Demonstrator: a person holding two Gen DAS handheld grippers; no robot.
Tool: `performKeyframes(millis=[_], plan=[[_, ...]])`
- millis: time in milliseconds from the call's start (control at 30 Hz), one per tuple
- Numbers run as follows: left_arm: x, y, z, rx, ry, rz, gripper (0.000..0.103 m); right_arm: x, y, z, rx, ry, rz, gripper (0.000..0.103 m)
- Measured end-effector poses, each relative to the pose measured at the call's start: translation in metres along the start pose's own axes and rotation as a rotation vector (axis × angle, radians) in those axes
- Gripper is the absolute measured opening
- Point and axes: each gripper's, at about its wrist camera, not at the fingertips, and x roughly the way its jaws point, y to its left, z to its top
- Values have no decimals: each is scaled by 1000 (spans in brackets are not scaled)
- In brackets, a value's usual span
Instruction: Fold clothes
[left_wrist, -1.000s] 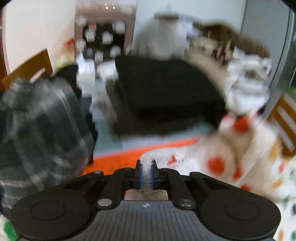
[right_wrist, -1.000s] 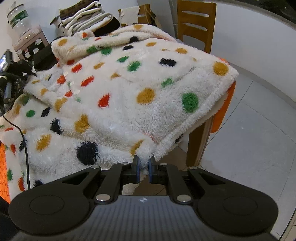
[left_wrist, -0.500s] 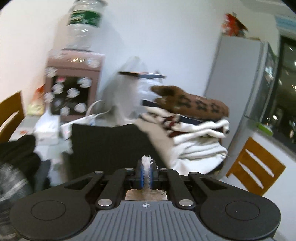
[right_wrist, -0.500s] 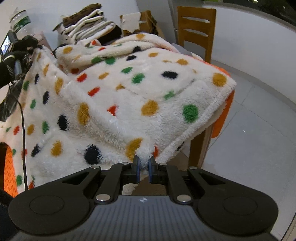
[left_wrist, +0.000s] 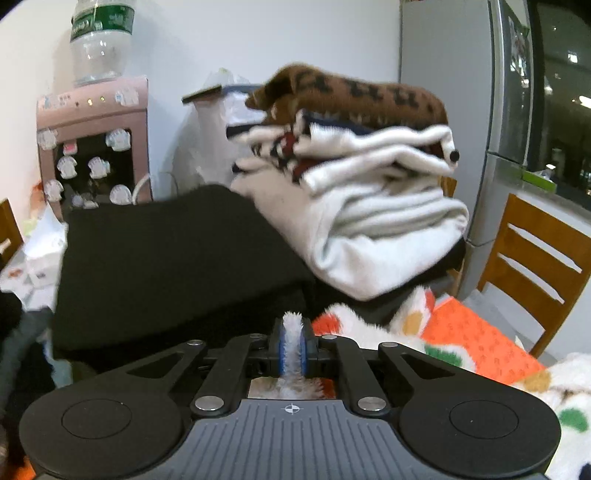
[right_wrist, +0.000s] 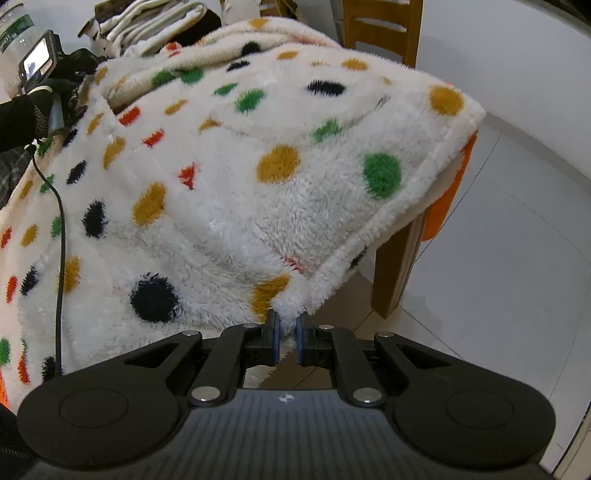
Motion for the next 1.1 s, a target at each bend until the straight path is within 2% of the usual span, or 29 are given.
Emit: performKeyframes(millis=[67,100,167,233,267,400,467,567,700,833,1100], plan=[[6,2,-8,-19,16,-30,19,6,-1,1,12,9,8,10],[9,3,-12,-29,24,-45,29,8,-2,2,21,11,14,11],[9,6,-14,-57,25,-79,38,12,-3,4,31,18,25,14],[7,9,-14,-85,27,-118,51,10,-3,5,23,19,18,17],[1,11,-10,-94,38,-137,61,7,-3,6,17,20,12,22],[-22,20,9,-127,91,-207,69,-7,-7,13,-9,14,8,24],[-44,28,17,-178,85,-248,73,-14,-11,18,-28,7,6,23],[-80,38,27,-237,83,-305,87,-26,-17,27,-65,1,4,23],[-142,50,32,-241,38,-295,92,-40,-31,43,-124,-10,39,23],[-208,58,22,-239,15,-237,92,-53,-48,56,-222,-14,103,24],[-322,63,-43,-273,-2,-108,93,-67,-66,88,-445,-22,249,24]])
